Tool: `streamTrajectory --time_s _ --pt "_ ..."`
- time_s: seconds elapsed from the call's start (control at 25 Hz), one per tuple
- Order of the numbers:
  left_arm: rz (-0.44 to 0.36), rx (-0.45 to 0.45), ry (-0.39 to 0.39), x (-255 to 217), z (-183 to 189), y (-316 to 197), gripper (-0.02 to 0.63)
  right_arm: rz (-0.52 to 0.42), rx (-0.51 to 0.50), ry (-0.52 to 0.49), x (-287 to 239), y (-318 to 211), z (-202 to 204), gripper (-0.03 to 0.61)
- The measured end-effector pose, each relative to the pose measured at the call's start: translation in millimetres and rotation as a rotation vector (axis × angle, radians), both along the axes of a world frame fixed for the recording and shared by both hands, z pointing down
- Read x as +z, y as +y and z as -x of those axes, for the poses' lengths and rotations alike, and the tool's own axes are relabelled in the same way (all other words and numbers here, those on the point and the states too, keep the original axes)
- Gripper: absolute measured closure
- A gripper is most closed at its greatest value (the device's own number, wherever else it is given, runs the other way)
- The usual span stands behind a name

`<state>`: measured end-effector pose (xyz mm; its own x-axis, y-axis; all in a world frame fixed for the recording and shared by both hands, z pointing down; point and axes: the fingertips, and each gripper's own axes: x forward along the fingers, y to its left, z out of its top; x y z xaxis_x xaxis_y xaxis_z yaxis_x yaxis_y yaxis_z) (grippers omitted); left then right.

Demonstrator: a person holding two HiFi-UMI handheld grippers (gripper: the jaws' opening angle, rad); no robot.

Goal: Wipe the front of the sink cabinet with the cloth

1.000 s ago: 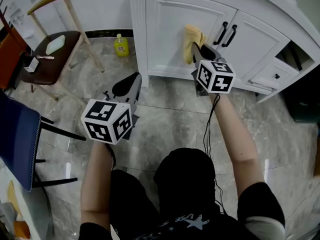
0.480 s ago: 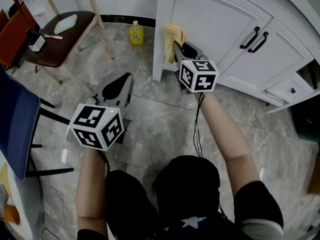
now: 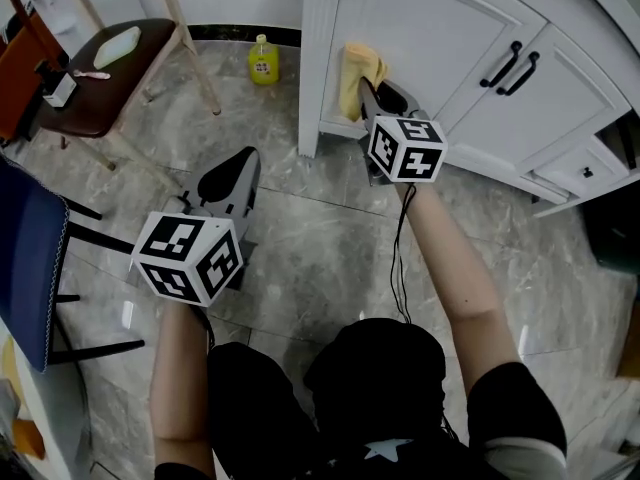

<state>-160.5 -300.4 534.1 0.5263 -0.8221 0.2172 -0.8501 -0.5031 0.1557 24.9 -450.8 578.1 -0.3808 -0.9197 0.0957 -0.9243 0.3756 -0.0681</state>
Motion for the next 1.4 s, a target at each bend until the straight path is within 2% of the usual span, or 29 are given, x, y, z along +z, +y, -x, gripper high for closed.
streamTrajectory --time_s 0.6,0.88,1.12,1.4 --pt "0.013 0.149 0.016 12 -93 -2 0.598 0.008 0.241 0.003 11 35 -162 0.515" --pt "0.023 0.193 0.021 17 -115 0 0.598 0.011 0.353 0.008 13 57 -228 0.515" --pt "0.031 0.214 0.02 24 -124 4 0.598 0.018 0.387 -0.001 18 66 -244 0.515" --pt "0.027 0.195 0.008 22 -115 2 0.598 0.02 0.339 -0.025 15 67 -220 0.515"
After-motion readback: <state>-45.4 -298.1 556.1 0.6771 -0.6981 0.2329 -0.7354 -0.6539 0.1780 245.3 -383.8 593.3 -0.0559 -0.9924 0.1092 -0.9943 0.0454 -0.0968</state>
